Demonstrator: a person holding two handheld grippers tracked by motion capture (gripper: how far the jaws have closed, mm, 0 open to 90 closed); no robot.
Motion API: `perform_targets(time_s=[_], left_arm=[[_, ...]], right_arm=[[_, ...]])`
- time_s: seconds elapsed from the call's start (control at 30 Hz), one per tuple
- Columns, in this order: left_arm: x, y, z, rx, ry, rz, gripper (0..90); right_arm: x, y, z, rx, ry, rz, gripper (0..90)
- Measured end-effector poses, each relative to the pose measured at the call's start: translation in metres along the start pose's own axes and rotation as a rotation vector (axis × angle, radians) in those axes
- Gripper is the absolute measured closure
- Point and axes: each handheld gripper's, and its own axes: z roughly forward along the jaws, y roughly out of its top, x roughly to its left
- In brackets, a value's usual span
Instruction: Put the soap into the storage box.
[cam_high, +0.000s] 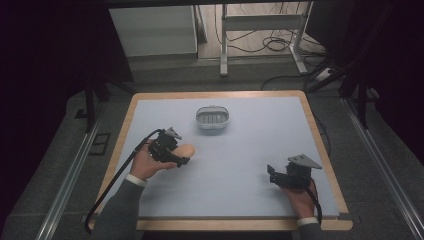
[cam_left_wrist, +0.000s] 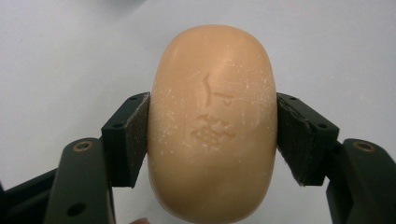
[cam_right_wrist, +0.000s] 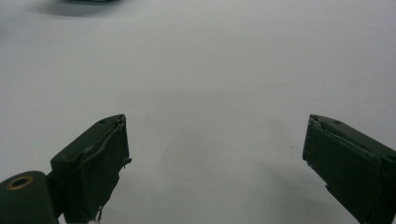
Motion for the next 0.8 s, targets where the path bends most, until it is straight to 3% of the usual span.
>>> perform_targets(time_s=[0.8], left_arm=[[0.005,0.016,-0.001,-0.009,0.011,0.007,32.1]], right_arm=[[0.0,0.0,0.0,0.0,-0.005,-0.001,7.2]])
